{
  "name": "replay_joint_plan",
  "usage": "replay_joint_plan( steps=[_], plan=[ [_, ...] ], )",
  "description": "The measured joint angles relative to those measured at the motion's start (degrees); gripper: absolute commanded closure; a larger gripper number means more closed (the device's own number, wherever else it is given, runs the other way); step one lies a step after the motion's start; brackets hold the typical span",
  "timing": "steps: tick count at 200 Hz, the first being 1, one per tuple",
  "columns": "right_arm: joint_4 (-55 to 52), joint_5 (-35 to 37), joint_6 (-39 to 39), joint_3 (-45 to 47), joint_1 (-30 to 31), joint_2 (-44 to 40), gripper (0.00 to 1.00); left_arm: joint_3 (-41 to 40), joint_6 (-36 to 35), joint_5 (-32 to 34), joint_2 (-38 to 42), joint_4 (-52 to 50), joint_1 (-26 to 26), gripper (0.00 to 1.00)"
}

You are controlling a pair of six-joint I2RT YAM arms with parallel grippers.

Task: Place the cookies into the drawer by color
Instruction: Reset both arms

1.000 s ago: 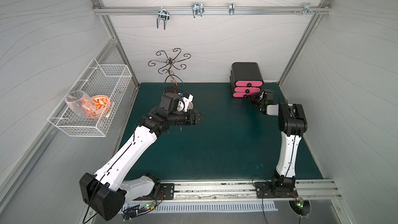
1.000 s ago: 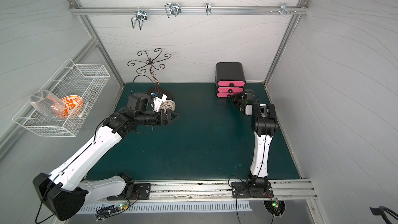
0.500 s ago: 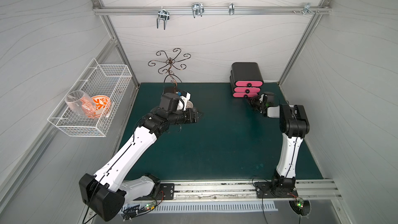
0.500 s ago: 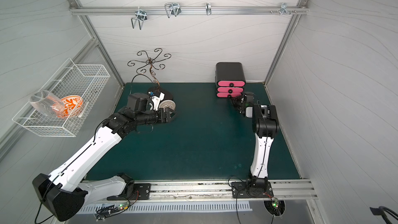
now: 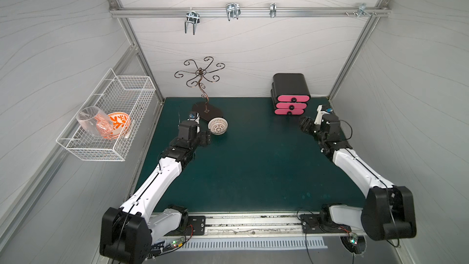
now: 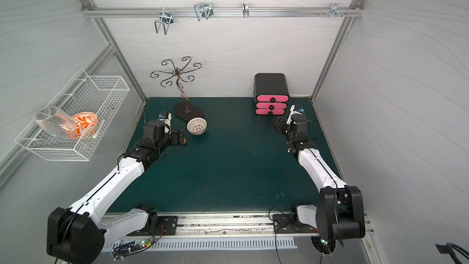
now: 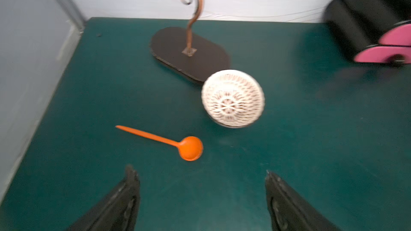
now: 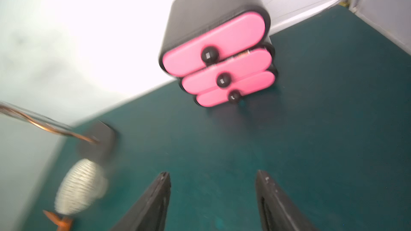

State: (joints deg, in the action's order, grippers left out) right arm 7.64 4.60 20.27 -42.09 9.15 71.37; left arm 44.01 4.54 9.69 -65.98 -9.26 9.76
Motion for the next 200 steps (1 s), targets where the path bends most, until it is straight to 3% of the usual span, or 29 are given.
replay_joint_plan(
  steps=[24,57,101,125,135,139,142,176,200],
  plan=[
    [-0.63,6.19,-6.82,5.33,0.44,0.04,0.24,-6.10,-2.58,0.59,-3.69,7.06,-4.90,0.08],
    [3.08,9.09,-14.10,9.22,-0.31,2.56,0.21,-12.96,-3.96,-0.90,-4.90,14.19,-6.64,0.06],
    [17.64,5.14,-15.76,13.00,-5.73,12.37,0.19,-18.49,-3.78,-7.41,-8.74,24.98,-10.03,0.06],
    [26.36,2.29,-17.68,14.49,-4.92,17.53,0.17,-18.16,-4.13,-9.51,-14.08,32.02,-10.93,0.06],
    [28.92,0.66,-18.47,15.61,-4.52,18.36,0.15,-17.59,-4.20,-10.03,-16.41,34.62,-11.21,0.06],
    [29.29,-0.11,-18.60,15.85,-4.39,18.51,0.04,-17.33,-4.20,-10.21,-17.33,35.52,-11.28,0.06],
    [29.40,-0.59,-18.71,15.93,-4.35,18.58,0.02,-17.05,-4.17,-10.32,-18.14,36.33,-11.37,0.06],
    [33.48,-2.58,-19.61,16.31,-4.66,18.73,0.01,-19.52,-3.41,-11.76,-22.08,48.48,-12.94,0.01],
    [34.60,-3.21,-19.74,16.33,-4.68,18.73,0.01,-20.81,-2.82,-12.11,-22.93,51.45,-14.03,0.01]
  ],
)
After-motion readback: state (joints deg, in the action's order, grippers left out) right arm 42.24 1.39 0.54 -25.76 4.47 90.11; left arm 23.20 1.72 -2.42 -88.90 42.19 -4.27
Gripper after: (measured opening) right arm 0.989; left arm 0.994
